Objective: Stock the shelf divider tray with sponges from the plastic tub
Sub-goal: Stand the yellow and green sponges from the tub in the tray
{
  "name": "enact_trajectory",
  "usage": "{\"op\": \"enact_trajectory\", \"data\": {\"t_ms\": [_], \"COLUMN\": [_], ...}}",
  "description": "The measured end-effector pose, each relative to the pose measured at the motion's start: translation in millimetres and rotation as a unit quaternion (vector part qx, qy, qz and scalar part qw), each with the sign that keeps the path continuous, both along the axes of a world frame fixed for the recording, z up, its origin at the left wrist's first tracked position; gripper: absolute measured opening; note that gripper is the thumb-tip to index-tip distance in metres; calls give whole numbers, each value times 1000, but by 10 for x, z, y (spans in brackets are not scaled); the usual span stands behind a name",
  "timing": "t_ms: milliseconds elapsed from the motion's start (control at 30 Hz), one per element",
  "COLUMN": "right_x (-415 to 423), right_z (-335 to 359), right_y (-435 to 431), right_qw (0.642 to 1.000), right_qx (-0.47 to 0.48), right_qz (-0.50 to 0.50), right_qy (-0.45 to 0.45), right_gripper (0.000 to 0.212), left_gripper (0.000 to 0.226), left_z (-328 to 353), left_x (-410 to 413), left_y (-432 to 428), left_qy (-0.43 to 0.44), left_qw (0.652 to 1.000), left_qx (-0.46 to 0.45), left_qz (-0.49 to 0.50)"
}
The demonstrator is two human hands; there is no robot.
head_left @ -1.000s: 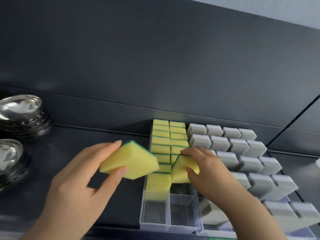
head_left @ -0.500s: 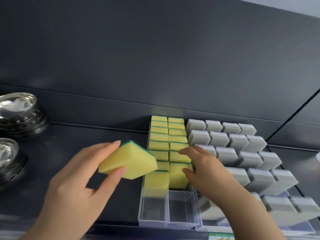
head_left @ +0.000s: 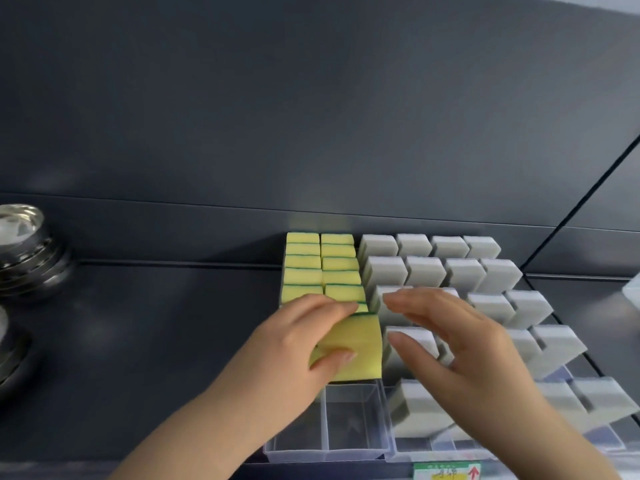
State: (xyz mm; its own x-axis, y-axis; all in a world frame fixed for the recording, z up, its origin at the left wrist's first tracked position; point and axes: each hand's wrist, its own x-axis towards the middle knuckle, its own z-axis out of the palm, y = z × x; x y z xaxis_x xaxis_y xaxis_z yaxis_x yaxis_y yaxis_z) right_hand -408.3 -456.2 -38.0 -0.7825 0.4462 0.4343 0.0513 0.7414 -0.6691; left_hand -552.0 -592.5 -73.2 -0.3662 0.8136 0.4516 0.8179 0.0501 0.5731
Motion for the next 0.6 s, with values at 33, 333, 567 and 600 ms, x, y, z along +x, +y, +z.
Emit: {"op": "enact_trajectory", "data": {"t_ms": [33, 333, 567, 600], "right_x": [2, -14, -51, -52], "right_z": [-30, -210, -280, -291], "right_y": [8, 66, 61, 61], "right_qw": [1000, 991, 970, 966], "right_qx": [4, 114, 213, 225], "right_qz": [0, -13, -1, 2], "right_qy": [-1, -64, -118, -125], "right_gripper": [30, 22, 17, 14], "left_gripper": [45, 43, 43, 43], "left_z": [-34, -201, -240, -248], "left_x": [-12, -80, -76, -65], "left_y": [40, 243, 237, 230], "left_qy": [-2, 14, 10, 12], "left_qw": [1000, 998, 997, 996], "left_qx": [-10, -57, -80, -89], "left_qz": [-4, -6, -20, -21]}}
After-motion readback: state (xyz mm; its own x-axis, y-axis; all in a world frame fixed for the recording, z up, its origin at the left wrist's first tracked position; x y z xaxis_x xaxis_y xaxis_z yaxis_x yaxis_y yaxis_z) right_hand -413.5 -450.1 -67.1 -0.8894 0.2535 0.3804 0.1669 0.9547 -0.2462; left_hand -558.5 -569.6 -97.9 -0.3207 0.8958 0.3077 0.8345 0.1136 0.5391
